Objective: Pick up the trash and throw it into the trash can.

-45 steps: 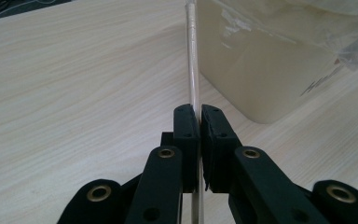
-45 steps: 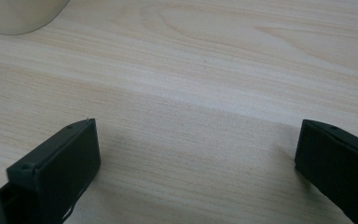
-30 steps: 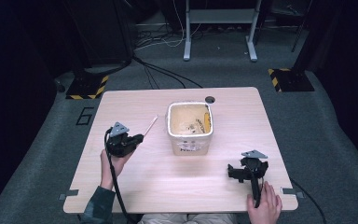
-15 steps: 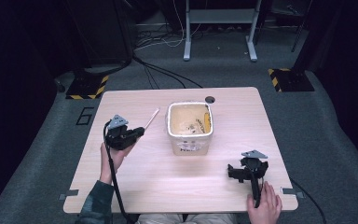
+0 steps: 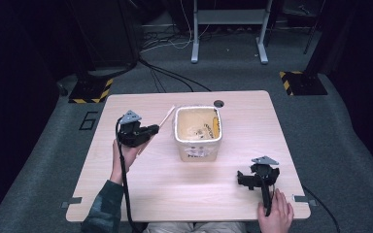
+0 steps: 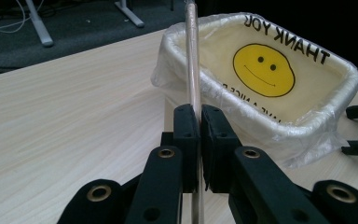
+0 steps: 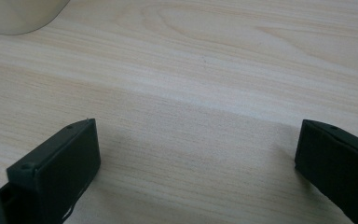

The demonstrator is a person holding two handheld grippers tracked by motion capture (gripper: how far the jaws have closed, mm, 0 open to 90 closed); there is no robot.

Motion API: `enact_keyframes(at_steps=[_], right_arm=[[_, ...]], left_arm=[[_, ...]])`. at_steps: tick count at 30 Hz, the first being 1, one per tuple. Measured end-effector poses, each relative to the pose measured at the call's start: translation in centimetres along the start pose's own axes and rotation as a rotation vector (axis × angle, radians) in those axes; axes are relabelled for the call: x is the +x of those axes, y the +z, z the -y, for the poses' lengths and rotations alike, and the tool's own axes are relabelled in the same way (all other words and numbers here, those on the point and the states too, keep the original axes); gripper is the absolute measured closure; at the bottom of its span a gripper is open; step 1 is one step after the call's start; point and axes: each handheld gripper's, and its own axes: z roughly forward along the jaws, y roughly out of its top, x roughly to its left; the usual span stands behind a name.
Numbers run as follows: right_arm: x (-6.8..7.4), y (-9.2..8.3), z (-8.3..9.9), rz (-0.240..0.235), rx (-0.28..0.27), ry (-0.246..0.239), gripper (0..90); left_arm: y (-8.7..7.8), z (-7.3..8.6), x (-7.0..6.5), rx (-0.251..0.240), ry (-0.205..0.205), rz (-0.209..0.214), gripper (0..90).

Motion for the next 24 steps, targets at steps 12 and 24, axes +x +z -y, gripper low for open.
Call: enact_keyframes(at_steps=[12, 24], right_arm=[[0.0, 0.0, 0.0, 0.000, 0.000, 0.000, 0.0], [0.0, 0.0, 0.0, 0.003, -0.002, 0.005, 0.0]], left_arm=[[1.4, -1.4, -0.5, -0.006, -0.002, 0.036, 85.2], [2.6, -2.9, -1.2, -0.011, 0.014, 0.051, 85.2]])
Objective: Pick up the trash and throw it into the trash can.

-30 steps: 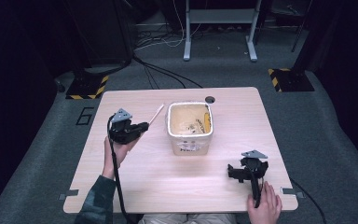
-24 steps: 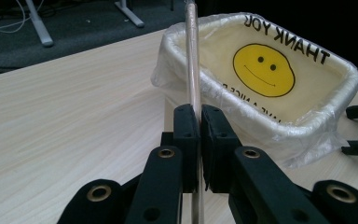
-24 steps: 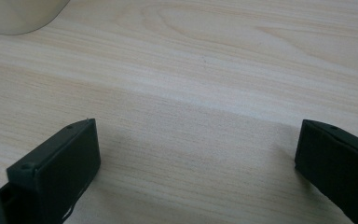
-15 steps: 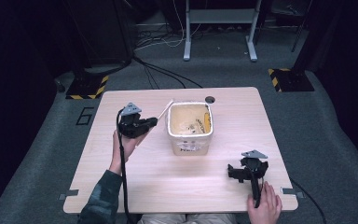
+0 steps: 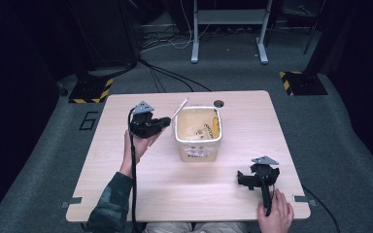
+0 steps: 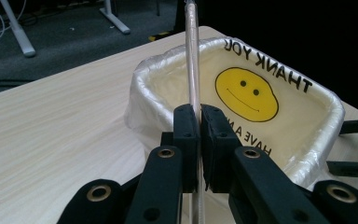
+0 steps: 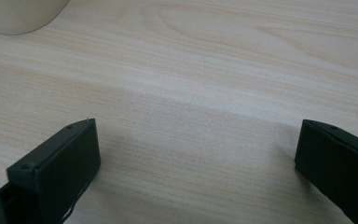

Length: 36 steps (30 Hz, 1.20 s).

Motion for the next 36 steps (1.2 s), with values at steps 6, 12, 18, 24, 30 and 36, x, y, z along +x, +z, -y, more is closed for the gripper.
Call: enact_keyframes(at_steps=[6, 12, 18, 24, 30, 36], right_arm=[[0.0, 0.0, 0.0, 0.001, 0.000, 0.001, 0.0], [0.0, 0.0, 0.0, -0.003, 0.002, -0.004, 0.0], [-0.1, 0.0, 0.0, -0.003, 0.002, -0.007, 0.0], [0.0, 0.0, 0.0, -0.003, 0.003, -0.002, 0.0], [0.0, 0.0, 0.0, -0.005, 0.002, -0.005, 0.0], [0.0, 0.0, 0.0, -0.003, 0.002, -0.005, 0.0]], left_arm=[[0.4, -0.5, -0.2, 0.006, 0.013, 0.000, 85.2], [0.8, -1.4, -0.5, 0.001, 0.024, 0.009, 85.2], [1.5, -2.6, -0.9, -0.001, 0.023, 0.039, 85.1], [2.0, -4.1, -1.8, -0.005, 0.054, 0.054, 85.2], [2.8, -5.1, -2.6, -0.010, 0.068, 0.056, 85.1], [3.4, -6.0, -3.4, -0.026, 0.102, 0.060, 85.2]])
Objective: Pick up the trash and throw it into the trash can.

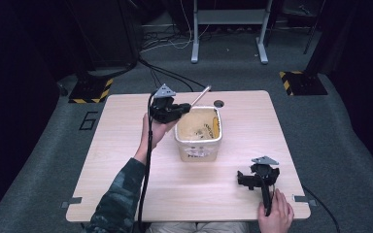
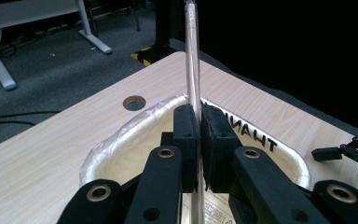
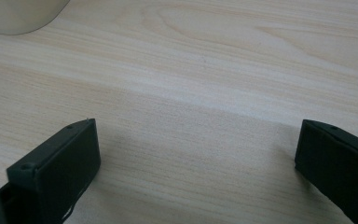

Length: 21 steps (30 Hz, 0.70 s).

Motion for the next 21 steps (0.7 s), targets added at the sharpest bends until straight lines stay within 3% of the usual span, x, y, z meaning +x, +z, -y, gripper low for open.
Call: enact_keyframes(at_steps=[10, 21], right_arm=[[0.0, 0.0, 0.0, 0.000, 0.000, 0.000, 0.0], [0.0, 0.0, 0.0, 0.000, 0.000, -0.001, 0.0]], left_arm=[[2.4, -0.7, -0.4, -0.003, -0.008, 0.019, 85.1], [4.4, 0.2, -0.2, 0.024, -0.033, 0.022, 84.8]])
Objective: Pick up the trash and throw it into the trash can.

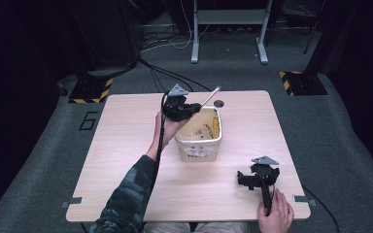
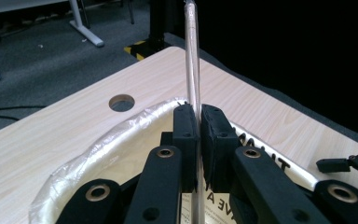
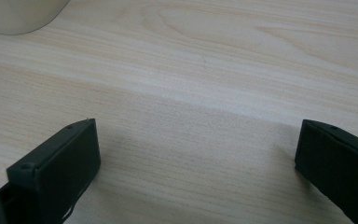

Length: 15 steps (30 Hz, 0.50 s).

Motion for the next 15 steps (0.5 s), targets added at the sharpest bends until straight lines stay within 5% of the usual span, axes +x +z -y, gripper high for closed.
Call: enact_keyframes(at_steps=[6, 11, 15], right_arm=[[0.1, 0.0, 0.0, 0.003, -0.002, 0.010, 0.0], [0.1, 0.0, 0.0, 0.003, -0.001, 0.010, 0.0], [0.0, 0.0, 0.0, 0.000, 0.000, 0.002, 0.0]], left_arm=[[0.9, 0.3, 0.0, 0.007, -0.018, 0.008, 83.4], [0.7, 0.3, 0.0, 0.043, -0.026, -0.002, 48.5], [-0.4, 0.3, 0.0, 0.051, -0.018, -0.024, 31.7]])
